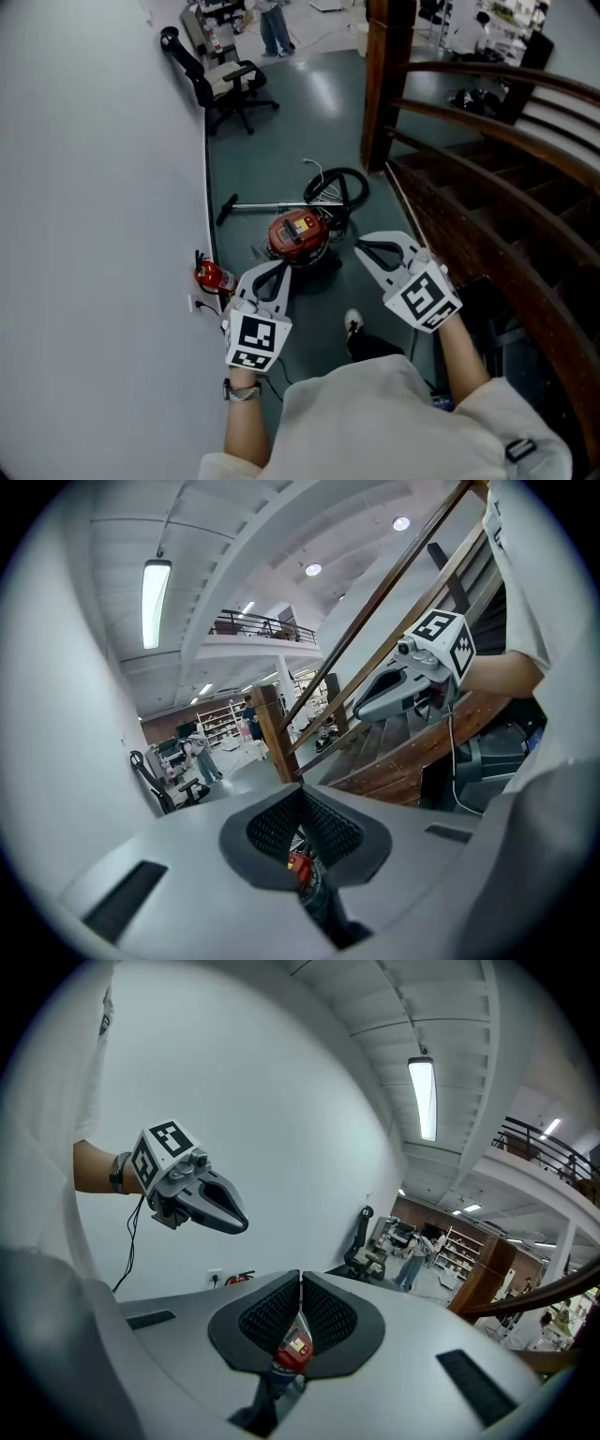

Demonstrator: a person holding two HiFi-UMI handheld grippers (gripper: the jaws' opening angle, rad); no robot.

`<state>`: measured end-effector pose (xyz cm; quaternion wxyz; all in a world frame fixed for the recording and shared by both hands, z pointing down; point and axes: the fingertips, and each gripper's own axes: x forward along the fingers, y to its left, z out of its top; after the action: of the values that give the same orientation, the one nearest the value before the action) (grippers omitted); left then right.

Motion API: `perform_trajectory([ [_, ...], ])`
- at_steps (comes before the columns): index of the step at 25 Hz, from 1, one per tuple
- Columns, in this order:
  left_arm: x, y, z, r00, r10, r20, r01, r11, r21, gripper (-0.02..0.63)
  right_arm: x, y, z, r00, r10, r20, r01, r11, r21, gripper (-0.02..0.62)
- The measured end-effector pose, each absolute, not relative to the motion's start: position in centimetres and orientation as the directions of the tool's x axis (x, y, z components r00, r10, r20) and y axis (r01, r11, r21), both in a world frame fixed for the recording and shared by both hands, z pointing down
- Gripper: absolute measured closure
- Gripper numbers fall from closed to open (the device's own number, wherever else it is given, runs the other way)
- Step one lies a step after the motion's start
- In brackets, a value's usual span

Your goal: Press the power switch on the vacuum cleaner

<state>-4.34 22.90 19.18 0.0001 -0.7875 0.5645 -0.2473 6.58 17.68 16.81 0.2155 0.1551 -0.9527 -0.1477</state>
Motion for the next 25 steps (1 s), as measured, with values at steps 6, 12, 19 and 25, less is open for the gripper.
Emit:
perform_trajectory([
  [6, -4.1, 20.7, 19.7, 0.239, -0.885, 0.400, -0.893, -0.362, -0.267, 0.604, 6.7, 15.4, 17.3, -0.859, -0.347, 0.377, -0.222, 0.915, 0.338, 0.565],
  [12, -3.8, 18.3, 20.5, 0.233, -0.880, 0.414, -0.897, -0.359, -0.257, 0.604, 6.9, 13.1, 18.1, -0.861, -0.330, 0.386, -0.210, 0.923, 0.322, 0.565],
  [19, -3.0, 15.2, 21.5, 0.231, -0.874, 0.428, -0.900, -0.359, -0.248, 0.605, 6.9, 10.8, 18.9, -0.869, -0.297, 0.395, -0.177, 0.934, 0.311, 0.565],
  [25, -2.5, 13.0, 21.9, 0.225, -0.870, 0.438, -0.903, -0.355, -0.241, 0.604, 6.9, 8.4, 19.2, -0.874, -0.276, 0.399, -0.154, 0.938, 0.311, 0.565],
])
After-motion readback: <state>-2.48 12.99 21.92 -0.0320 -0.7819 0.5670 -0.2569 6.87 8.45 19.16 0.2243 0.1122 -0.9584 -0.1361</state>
